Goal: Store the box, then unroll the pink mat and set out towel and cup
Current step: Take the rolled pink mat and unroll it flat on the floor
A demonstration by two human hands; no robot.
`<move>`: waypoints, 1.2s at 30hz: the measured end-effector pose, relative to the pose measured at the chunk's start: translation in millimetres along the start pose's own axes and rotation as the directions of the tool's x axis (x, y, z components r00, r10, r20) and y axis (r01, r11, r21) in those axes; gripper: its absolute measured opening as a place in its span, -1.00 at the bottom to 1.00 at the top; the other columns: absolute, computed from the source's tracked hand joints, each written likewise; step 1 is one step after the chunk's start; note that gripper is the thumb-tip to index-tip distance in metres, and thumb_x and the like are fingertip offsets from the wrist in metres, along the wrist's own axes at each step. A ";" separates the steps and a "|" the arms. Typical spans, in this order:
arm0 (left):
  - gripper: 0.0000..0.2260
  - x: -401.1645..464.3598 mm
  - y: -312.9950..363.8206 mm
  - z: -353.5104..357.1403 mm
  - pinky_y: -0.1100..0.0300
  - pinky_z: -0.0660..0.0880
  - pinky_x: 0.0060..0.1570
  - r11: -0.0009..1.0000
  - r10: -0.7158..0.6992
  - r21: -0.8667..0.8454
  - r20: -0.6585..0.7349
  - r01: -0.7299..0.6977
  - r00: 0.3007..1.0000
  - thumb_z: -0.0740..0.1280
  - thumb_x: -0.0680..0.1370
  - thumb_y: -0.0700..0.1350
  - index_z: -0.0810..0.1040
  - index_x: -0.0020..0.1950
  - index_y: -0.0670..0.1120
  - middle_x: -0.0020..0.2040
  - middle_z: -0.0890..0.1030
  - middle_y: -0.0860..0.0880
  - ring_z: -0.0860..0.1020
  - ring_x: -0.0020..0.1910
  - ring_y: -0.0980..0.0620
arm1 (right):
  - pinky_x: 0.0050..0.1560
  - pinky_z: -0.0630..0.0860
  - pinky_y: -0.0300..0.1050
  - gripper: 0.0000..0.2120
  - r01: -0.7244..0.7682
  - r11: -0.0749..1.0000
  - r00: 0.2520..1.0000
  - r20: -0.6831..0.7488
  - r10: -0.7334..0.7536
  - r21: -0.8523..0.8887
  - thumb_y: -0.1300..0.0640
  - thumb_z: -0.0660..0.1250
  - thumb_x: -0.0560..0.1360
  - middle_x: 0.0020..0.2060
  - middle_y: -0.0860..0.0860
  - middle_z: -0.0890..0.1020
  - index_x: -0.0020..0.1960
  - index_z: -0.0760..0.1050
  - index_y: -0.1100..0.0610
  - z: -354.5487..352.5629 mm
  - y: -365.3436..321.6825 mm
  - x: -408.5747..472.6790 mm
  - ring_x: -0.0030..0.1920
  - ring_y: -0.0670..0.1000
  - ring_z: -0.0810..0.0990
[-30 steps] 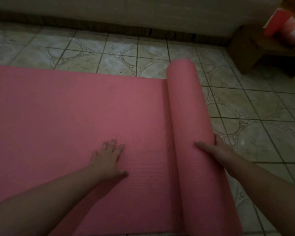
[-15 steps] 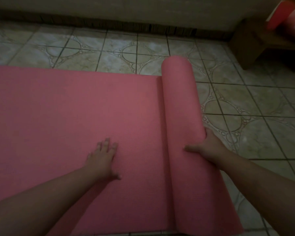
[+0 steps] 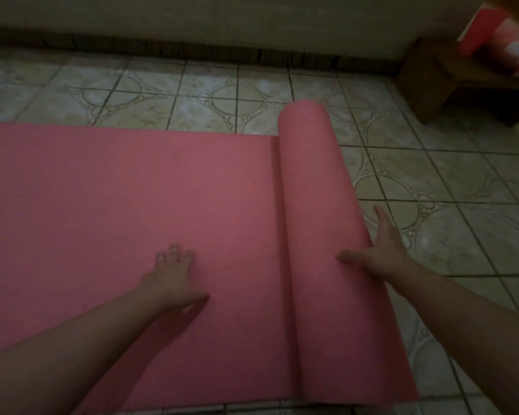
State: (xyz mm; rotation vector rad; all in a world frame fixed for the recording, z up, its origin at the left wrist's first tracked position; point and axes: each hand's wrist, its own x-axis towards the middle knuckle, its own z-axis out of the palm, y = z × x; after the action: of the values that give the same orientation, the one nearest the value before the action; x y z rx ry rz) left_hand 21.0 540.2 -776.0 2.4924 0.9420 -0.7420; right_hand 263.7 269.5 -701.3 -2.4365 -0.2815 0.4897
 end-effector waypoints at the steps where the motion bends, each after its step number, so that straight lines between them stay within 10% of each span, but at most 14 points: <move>1: -0.03 -1.2 1.6 1.9 -0.23 0.10 0.43 1.000 0.003 0.005 -0.003 -0.003 1.000 0.38 0.35 0.28 -0.14 0.54 0.03 0.55 -0.24 -0.16 -0.15 0.52 -0.26 | 0.40 0.29 0.02 0.03 0.003 1.000 0.999 -0.051 -0.004 -0.016 0.20 0.62 0.15 0.43 0.21 0.30 0.51 0.18 0.04 -5.6 2.8 2.1 0.42 0.18 0.28; 6: -0.09 -1.5 14.8 -11.7 -0.16 0.07 0.46 0.994 0.016 0.105 0.069 -0.023 0.997 0.34 0.43 0.22 -0.17 0.54 -0.03 0.54 -0.23 -0.23 -0.13 0.51 -0.29 | 0.31 0.41 0.09 -0.41 -0.080 0.996 0.995 -0.064 0.082 0.031 0.21 0.26 0.43 0.35 0.18 0.47 0.45 0.32 0.04 -9.4 18.0 4.7 0.29 0.20 0.47; 14: -0.13 4.5 102.8 -51.3 -0.23 0.10 0.43 0.955 0.207 0.209 0.047 -0.212 0.977 0.29 0.46 0.25 -0.14 0.54 -0.05 0.56 -0.18 -0.21 -0.10 0.52 -0.26 | 0.38 0.35 0.14 0.37 -0.182 0.975 0.975 0.156 0.161 0.130 -0.25 0.62 -0.08 0.45 0.14 0.31 0.56 -0.03 -0.04 -17.6 22.4 -6.0 0.39 0.16 0.37; 21: 0.10 -3.3 160.2 18.0 -0.35 0.04 0.40 0.992 0.042 -0.119 0.044 -0.036 0.998 0.38 0.20 0.44 -0.20 0.51 0.18 0.55 -0.27 -0.09 -0.22 0.52 -0.24 | 0.31 0.44 0.09 0.28 -0.134 0.969 0.981 0.165 0.101 0.207 -0.03 0.68 0.03 0.37 0.04 0.42 0.54 -0.02 -0.06 -24.9 55.2 4.9 0.24 0.07 0.50; 29: 0.19 -5.5 139.8 40.4 -0.36 0.06 0.39 0.999 -0.041 -0.034 -0.038 0.039 0.998 0.48 0.14 0.37 -0.24 0.50 0.19 0.53 -0.35 -0.08 -0.23 0.51 -0.24 | 0.04 0.55 -0.06 0.03 -0.117 0.886 0.980 0.197 0.030 0.448 0.26 0.62 0.16 0.22 0.05 0.55 0.49 0.16 0.00 -28.6 53.5 0.2 0.07 0.00 0.60; 36: 0.24 -3.0 85.5 24.1 -0.33 0.13 0.39 0.990 -0.140 0.021 -0.016 0.140 0.990 0.52 0.10 0.34 -0.24 0.51 0.14 0.54 -0.31 -0.13 -0.20 0.50 -0.30 | 0.18 0.50 -0.08 0.11 -0.017 0.931 0.966 0.247 -0.079 0.365 0.06 0.65 0.14 0.18 -0.06 0.51 0.51 0.07 -0.03 15.1 23.6 -10.0 0.08 -0.06 0.57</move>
State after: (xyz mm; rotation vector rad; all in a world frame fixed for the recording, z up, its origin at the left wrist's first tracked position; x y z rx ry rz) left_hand 69.9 466.2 -780.1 2.4726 1.1294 -0.7826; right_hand 250.3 256.1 -724.3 -2.0030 -0.3073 0.7755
